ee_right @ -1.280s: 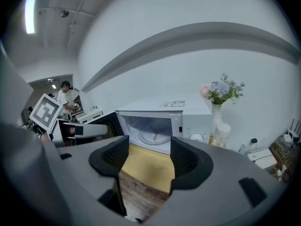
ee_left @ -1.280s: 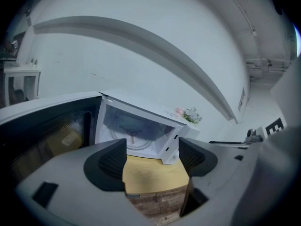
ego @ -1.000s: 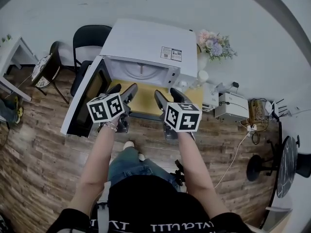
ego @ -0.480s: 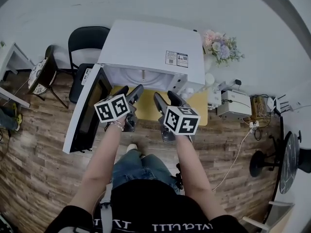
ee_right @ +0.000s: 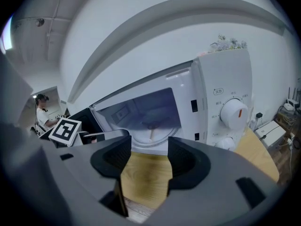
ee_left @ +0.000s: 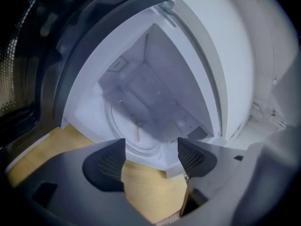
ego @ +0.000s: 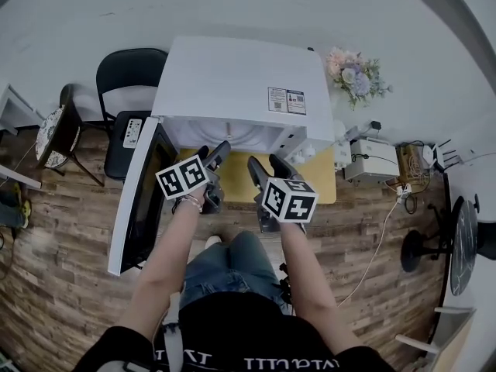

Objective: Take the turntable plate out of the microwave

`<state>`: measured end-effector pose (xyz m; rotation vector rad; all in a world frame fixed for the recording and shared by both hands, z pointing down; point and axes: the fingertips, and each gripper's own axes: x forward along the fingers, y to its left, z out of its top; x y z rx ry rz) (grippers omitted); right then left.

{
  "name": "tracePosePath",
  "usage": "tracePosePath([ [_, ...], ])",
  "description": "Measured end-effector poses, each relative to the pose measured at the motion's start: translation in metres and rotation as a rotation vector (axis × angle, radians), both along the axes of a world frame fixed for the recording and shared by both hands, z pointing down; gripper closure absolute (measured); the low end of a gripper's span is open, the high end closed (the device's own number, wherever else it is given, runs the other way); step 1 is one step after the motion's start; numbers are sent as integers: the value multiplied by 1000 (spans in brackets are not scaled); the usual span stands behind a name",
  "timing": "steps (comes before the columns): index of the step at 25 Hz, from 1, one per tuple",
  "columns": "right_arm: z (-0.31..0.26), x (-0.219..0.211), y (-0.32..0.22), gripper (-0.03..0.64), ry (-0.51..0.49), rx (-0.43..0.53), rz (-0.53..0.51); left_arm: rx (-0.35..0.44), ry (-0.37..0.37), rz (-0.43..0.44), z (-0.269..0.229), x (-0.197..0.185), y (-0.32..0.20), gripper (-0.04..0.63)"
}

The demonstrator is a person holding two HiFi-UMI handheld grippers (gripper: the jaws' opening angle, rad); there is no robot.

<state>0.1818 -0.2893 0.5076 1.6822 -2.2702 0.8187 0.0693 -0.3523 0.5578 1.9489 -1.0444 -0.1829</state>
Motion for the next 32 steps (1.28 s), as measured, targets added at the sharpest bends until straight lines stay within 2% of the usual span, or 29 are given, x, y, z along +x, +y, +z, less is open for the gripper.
tracePosePath([
  [12, 22, 4, -6, 362, 34, -27, 25, -113, 214, -105, 28, -10, -31, 261],
  [16, 22, 6, -15, 362, 28, -26, 21, -149, 332, -159, 27, -14, -33, 261],
  [20, 26, 2, -19, 362, 28, -39, 0, -228, 458, -240, 28, -23, -39, 261],
  [22, 30, 2, -20, 362, 26, -50, -7, -266, 497, -272, 29, -26, -41, 261],
  [29, 26, 2, -30, 362, 29, -48, -32, -319, 506, -328, 32, -21, -51, 261],
  [32, 26, 3, -36, 362, 23, -46, -36, -326, 496, -353, 36, -21, -54, 289],
])
